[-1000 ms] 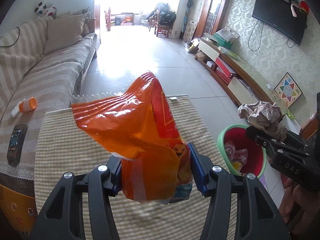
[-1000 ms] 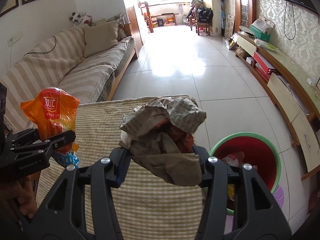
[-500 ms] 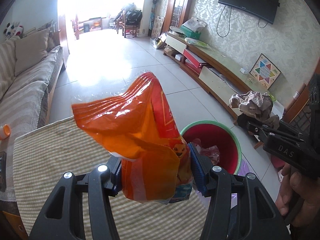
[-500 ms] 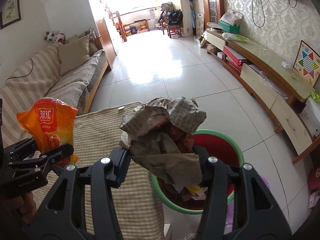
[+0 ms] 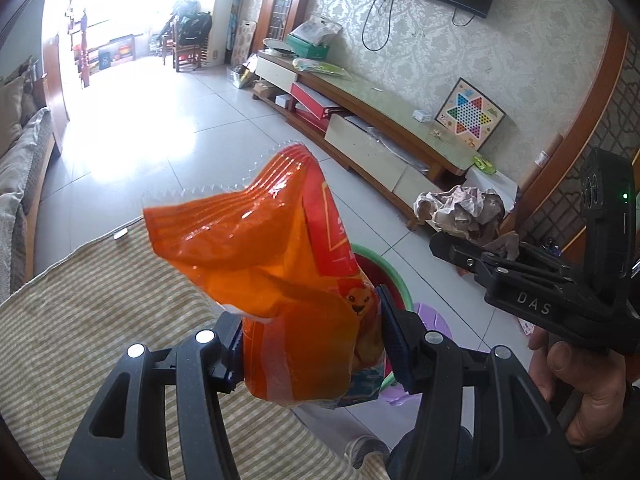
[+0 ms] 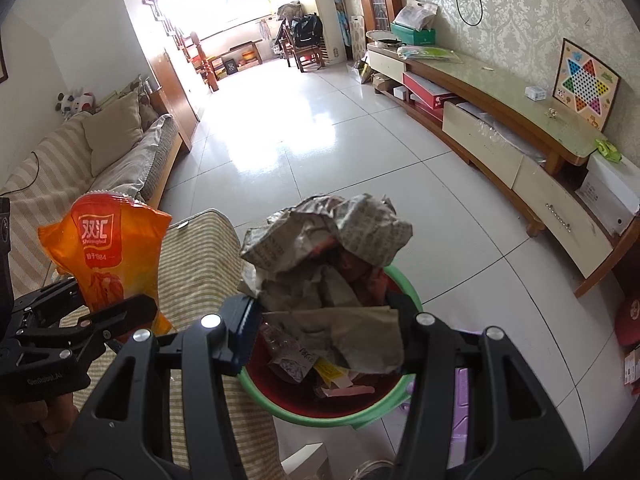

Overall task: Collect trash
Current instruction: 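Carry the orange bag and crumpled newspaper over the red bin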

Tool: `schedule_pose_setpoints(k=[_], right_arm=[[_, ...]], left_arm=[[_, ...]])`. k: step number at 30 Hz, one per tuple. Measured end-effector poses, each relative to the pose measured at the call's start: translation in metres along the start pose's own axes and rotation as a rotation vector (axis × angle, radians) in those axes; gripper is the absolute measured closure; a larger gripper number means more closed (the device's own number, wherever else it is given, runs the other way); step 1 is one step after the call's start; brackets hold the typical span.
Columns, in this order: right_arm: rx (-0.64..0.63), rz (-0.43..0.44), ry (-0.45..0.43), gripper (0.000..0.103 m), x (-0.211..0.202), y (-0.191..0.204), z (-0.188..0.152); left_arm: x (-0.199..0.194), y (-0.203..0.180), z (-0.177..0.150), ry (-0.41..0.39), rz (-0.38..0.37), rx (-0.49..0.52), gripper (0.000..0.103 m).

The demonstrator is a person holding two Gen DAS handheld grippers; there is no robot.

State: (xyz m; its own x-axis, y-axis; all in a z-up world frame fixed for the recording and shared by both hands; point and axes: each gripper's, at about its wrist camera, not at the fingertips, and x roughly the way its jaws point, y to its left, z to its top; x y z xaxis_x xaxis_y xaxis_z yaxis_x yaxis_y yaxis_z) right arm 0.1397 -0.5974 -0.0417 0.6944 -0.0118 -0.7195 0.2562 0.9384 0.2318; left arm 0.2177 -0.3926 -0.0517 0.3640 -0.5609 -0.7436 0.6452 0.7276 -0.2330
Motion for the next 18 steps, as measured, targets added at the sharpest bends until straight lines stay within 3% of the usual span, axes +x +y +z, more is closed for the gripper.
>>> schedule_pose_setpoints(k=[6, 18], right_arm=[[0.026, -0.006, 0.016, 0.054, 0.008, -0.021, -0.003], [0.048, 0.005, 0.034, 0.054, 0.025, -0.034, -0.005]], left_arm=[[0.026, -0.023, 0.006, 0.024, -0.06, 0.028, 0.05], [0.045, -0.025, 0.002, 0.064, -0.051, 0.044, 0.05]])
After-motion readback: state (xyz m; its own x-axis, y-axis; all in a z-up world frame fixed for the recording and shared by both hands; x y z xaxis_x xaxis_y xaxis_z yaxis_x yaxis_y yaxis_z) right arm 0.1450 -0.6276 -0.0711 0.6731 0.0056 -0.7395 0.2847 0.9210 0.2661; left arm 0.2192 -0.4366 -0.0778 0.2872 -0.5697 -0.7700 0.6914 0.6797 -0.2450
